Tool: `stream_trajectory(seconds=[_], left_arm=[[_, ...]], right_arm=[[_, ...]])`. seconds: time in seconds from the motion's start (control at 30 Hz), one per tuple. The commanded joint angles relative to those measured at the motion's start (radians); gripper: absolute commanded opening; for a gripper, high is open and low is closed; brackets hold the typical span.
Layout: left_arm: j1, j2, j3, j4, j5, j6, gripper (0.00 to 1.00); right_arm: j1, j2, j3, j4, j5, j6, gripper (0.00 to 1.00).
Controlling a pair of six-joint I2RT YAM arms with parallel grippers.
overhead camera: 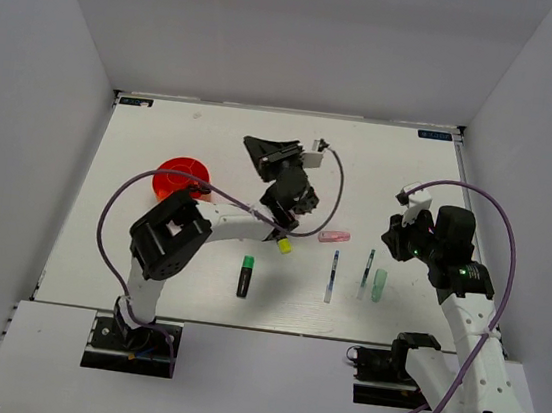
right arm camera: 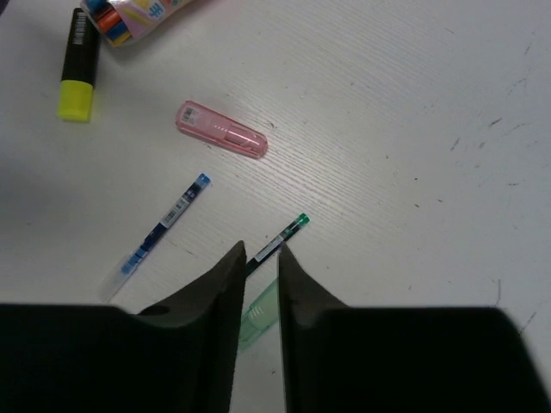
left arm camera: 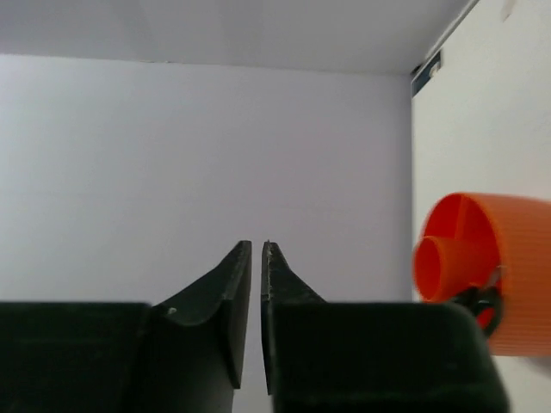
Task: Sort the stationery into containers
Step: Place the stationery into the container, then grab a piece of stationery with the left arm
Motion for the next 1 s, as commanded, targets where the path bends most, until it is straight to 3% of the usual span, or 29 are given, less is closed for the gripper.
stream_trajectory(seconds=[0.0,0.03,0.1,0.2,0.4,0.6,0.67,0.7,0.8,0.97], left_arm=[[-0.067,0.055,0.139,0.207,-0.133,0.113,0.21],[-0.082,0.091,0.160,0.265,-0.154,0.132,0.21],[-0.096,0.114,0.205,0.367,-0.173,0.208,0.36],[-0.096,0.150,0.208,0.368,-0.174,0.204,0.44],[-0.086,0.171,0.291,0.368,-0.174,0.203,0.56],[-0.093,-0.121,0.343,0.367,-0.174,0.190,0.70],[-0.102,-0.182,0.390,0.367,-0.173,0.177,0.74],[-0.118,-0.197,0.414,0.367,-0.174,0.172,0.79],[-0.151,-0.232,0.518,0.354,-0.173,0.131,0.85],[-0.179,-0.165,0.754,0.097,-0.165,-0.150,0.91]], right_arm=[[-0.004,0.001,-0.001,0.009,-0.005,0.011,0.19],[-0.001,0.004,0.001,0.009,-0.003,0.010,0.19],[-0.001,0.013,-0.001,0.009,-0.002,0.011,0.26],[-0.001,0.024,-0.001,0.009,-0.002,0.014,0.41],[-0.004,0.027,-0.001,0.010,0.003,0.016,0.44],[0.000,0.033,0.001,0.010,-0.002,0.019,0.45],[0.000,0.034,0.001,0.012,-0.008,0.020,0.53],[0.000,0.033,0.004,0.010,-0.008,0.017,0.66],[0.003,0.045,0.014,-0.002,-0.026,0.016,0.89],[0.002,0.097,0.062,-0.065,-0.104,0.022,0.89]])
